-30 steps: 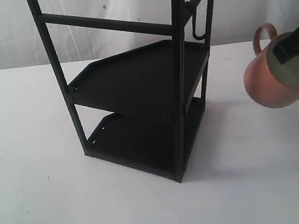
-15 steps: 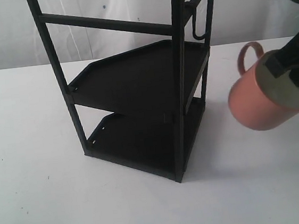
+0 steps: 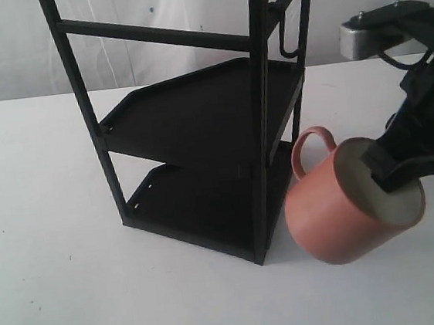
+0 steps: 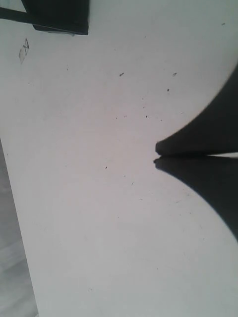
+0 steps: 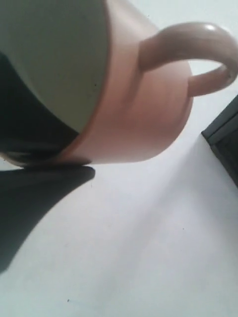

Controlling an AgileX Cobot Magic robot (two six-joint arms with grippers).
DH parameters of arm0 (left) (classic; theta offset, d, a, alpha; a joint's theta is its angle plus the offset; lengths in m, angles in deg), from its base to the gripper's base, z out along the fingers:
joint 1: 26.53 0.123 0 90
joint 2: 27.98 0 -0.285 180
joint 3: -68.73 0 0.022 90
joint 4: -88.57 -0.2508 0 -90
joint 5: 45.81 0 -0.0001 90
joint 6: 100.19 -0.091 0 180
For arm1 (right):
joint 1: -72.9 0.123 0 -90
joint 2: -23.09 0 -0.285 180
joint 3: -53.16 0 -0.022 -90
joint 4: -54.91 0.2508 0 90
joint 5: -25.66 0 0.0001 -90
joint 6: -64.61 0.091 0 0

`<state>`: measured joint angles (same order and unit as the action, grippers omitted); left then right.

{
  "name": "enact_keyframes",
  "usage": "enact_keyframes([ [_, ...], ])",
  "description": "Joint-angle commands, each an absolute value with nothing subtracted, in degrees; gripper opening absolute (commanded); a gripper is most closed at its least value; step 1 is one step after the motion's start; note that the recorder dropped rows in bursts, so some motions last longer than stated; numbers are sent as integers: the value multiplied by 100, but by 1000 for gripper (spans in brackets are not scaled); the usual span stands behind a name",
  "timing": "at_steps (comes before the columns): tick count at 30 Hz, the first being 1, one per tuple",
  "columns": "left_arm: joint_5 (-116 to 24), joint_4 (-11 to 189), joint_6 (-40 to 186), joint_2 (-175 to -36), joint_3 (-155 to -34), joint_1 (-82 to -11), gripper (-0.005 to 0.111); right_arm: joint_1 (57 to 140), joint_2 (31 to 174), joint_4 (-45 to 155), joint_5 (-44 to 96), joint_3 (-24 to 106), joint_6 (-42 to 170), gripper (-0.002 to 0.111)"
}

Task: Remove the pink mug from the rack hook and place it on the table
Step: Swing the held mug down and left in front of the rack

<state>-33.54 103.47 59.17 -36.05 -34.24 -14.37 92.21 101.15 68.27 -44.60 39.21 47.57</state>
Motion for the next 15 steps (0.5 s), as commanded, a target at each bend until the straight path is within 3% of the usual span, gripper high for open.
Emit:
enact_keyframes([
  [1,-3375,10401,5902,-3577,-3405,-1469,0,9795,10064,6980,-4430,3906,4624,0],
  [11,-3375,10401,5902,-3577,-3405,-1469,0,11879,10064,6993,-4335,3653,3577,0],
  [15,-3375,10401,5902,-3577,-3405,-1469,0,12357,10064,7090,-3077,3511,3104,0],
])
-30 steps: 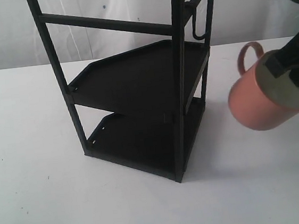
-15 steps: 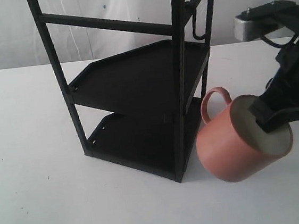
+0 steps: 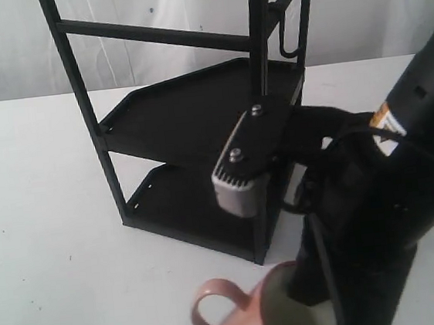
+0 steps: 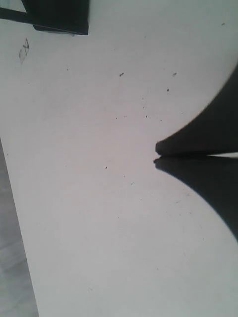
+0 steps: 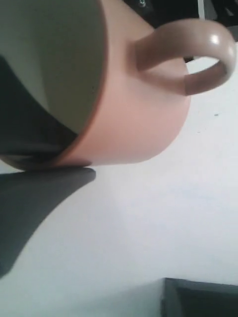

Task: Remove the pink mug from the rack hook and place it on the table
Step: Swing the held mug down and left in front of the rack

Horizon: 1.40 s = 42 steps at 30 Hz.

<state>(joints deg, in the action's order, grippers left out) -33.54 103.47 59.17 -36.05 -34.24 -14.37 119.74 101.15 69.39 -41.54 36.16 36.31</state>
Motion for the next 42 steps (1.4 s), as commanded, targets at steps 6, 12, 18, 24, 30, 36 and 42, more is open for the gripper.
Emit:
enact_keyframes([
  [6,-3375,10401,5902,-3577,-3405,-1469,0,12599,10064,7023,-1896,3073,2572,0],
  [12,-3375,10401,5902,-3577,-3405,-1469,0,12599,10193,6953,-1988,2867,2725,0],
  [18,-3375,10401,5902,-3577,-3405,-1469,0,12609,10596,6995,-3508,4390,3780,0],
  [24,-3375,10401,5902,-3577,-3405,-1469,0,12938,12257,6138,-4158,6362,4398,0],
  [30,-3375,10401,5902,-3577,-3405,-1469,0,12938,13663,5731,-4430,7719,4777,0],
  [36,-3375,10401,5902,-3577,-3405,-1469,0,12938,14383,4923,-4430,8165,5788,0],
  [42,-3375,10401,5902,-3577,-3405,-1469,0,12938,14783,4652,-4430,8205,6003,0],
])
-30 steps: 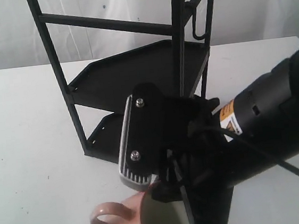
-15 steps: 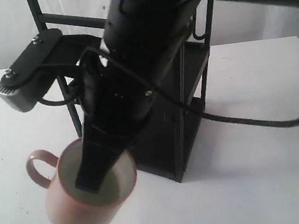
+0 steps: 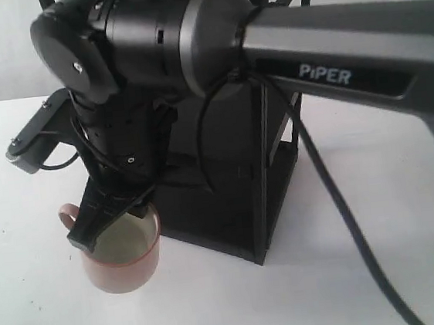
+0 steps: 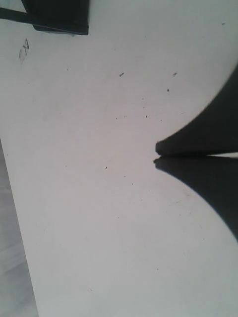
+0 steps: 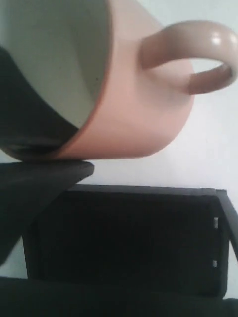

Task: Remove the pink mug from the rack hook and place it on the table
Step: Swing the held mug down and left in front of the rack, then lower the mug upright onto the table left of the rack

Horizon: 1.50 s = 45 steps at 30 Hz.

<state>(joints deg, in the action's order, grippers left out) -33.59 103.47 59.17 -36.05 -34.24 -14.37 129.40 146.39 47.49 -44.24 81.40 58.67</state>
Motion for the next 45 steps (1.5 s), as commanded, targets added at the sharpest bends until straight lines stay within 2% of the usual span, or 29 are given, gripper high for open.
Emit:
enact_keyframes([
  [1,-3375,10401,5902,-3577,-3405,-1469,0,12938,14838,4652,-4430,8205,6003,0],
  [24,-3375,10401,5902,-3577,-3405,-1469,0,12967,15135,4828,-4110,8345,6036,0],
  [37,-3375,10401,5902,-3577,-3405,-1469,0,13852,15111,4936,-4097,8577,5298,0],
  [45,-3375,10401,5902,-3577,-3405,-1469,0,13461,15328,5491,-4430,8588,5455,0],
])
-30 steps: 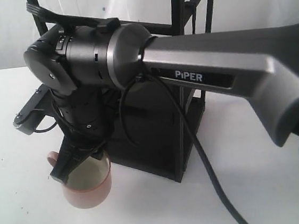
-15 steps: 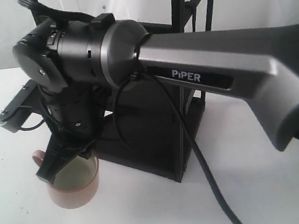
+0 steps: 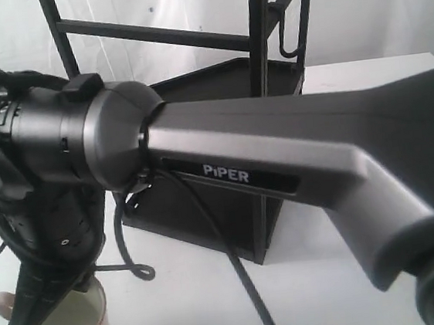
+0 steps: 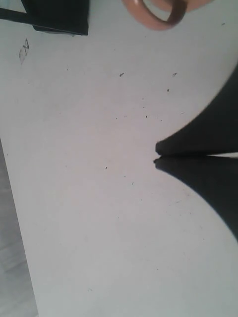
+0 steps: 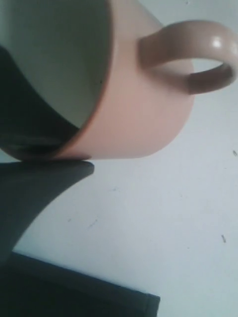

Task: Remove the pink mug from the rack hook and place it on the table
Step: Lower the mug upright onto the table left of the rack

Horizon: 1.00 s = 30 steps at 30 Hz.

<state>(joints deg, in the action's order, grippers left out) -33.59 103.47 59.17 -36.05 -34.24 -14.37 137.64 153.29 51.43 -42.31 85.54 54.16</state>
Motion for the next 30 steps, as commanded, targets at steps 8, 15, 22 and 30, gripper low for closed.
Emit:
enact_keyframes([
  [8,-3375,10401,5902,-3577,-3405,-1469,0,12875,15328,6131,-4430,8588,5430,0],
  [15,-3375,10401,5902,-3577,-3405,-1469,0,12696,15328,6070,-4430,8588,5456,0],
  [22,-3375,10401,5902,-3577,-3405,-1469,0,12696,15328,6044,-4354,8588,5443,0],
  [30,-3375,10401,5902,-3577,-3405,-1469,0,12696,15328,5255,-4356,8588,5754,0],
])
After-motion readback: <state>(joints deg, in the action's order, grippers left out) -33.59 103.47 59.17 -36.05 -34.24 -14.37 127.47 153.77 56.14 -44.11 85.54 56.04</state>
